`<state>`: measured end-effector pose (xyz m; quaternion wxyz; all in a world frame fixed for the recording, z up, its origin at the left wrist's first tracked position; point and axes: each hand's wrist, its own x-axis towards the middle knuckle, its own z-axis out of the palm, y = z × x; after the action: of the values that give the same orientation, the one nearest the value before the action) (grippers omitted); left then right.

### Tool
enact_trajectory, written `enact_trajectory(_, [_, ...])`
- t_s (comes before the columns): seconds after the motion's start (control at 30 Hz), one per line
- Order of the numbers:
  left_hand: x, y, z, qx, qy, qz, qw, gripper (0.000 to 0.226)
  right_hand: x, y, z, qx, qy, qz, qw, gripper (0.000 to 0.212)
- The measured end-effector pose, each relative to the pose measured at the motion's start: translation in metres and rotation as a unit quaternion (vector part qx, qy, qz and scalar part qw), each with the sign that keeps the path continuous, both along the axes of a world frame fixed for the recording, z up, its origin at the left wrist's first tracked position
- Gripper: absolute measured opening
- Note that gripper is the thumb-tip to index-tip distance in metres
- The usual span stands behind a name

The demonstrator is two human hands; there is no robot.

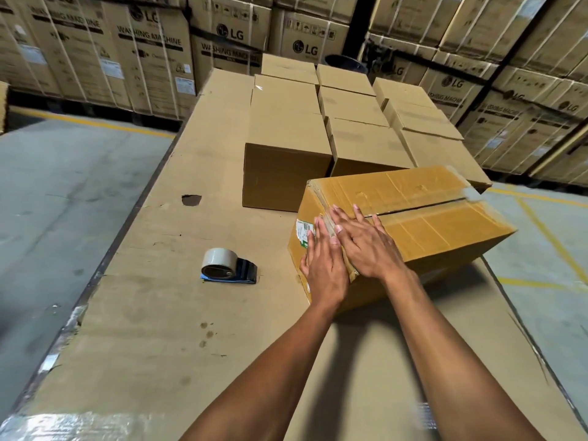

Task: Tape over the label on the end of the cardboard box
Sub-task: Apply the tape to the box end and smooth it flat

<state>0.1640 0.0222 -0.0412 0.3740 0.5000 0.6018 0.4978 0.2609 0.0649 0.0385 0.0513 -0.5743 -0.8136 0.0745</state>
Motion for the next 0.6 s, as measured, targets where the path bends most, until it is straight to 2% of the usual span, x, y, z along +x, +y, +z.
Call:
enact_trajectory(0.1, [0.0018,-0.0019,0.0017,-0.028,0.003,0.006,1.000,0.086,-0.0045,-0.0011,0.0013,-0.002,-0.010,-0.020,1.000,0.058])
enact_trajectory(0.3, [-0.0015,-0.0008,0.0025,-0.110,0.060,0.000,0.992,0.076,-0.0040,-0.0031,0.0015,-0.002,-0.010,-0.051,0.999,0.066])
enact_trajectory(0.43, [0.0001,-0.0050,0.0091,0.005,0.058,0.020,0.998,0.066,0.0000,-0.0060,0.0020,0.011,-0.006,0.018,1.000,0.057])
enact_trajectory(0.6, [-0.0018,-0.0015,0.0037,0.000,0.039,0.001,0.999,0.066,-0.0030,-0.0039,0.0034,-0.015,0.007,0.006,1.000,0.058])
